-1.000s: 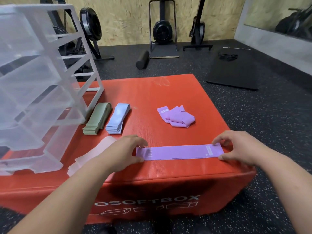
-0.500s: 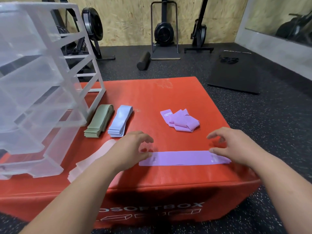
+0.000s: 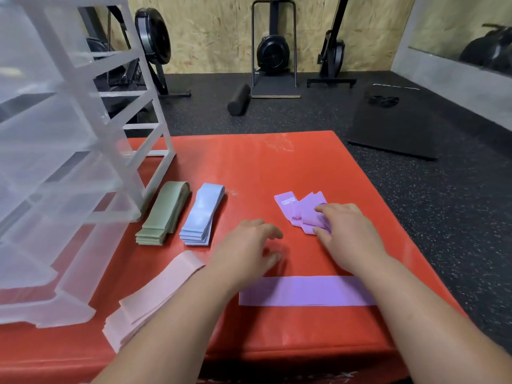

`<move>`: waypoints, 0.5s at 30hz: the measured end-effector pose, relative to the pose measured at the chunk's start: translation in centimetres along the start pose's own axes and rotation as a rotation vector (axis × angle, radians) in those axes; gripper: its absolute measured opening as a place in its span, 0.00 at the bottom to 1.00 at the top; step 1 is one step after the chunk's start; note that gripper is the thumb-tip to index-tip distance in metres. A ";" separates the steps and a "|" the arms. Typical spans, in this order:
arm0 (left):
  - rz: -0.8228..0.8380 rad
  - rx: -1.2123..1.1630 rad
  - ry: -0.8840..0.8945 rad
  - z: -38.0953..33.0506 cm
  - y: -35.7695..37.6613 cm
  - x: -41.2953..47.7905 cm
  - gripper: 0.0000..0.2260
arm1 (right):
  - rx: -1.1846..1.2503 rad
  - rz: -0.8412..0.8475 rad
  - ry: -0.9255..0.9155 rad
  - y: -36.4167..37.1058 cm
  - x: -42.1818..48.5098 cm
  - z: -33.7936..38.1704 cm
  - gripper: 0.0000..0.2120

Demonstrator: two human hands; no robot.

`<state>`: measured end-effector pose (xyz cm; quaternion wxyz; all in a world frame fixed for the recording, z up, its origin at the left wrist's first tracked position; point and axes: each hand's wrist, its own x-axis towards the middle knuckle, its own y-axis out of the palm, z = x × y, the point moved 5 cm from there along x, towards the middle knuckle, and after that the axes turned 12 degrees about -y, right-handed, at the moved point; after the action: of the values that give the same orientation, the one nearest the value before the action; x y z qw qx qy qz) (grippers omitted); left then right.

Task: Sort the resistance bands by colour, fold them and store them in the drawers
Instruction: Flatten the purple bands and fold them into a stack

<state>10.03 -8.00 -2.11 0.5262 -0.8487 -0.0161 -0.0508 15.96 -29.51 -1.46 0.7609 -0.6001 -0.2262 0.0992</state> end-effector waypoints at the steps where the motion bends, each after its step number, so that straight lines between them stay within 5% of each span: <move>1: -0.001 0.003 0.003 0.2 0.1 0.2 0.16 | -0.021 0.007 0.014 0.4 0.4 -0.1 0.17; 7: -0.011 -0.024 0.001 0.8 -0.1 0.5 0.15 | -0.078 -0.079 0.107 0.2 1.7 -0.2 0.07; 15: -0.101 -0.087 -0.024 1.0 -1.7 0.3 0.13 | 0.609 -0.604 0.091 -8.0 1.2 0.0 0.05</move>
<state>10.24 -6.39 -0.98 0.4852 -0.8695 -0.0631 -0.0679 16.01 -31.11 6.49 0.9074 -0.2586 -0.3181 -0.0923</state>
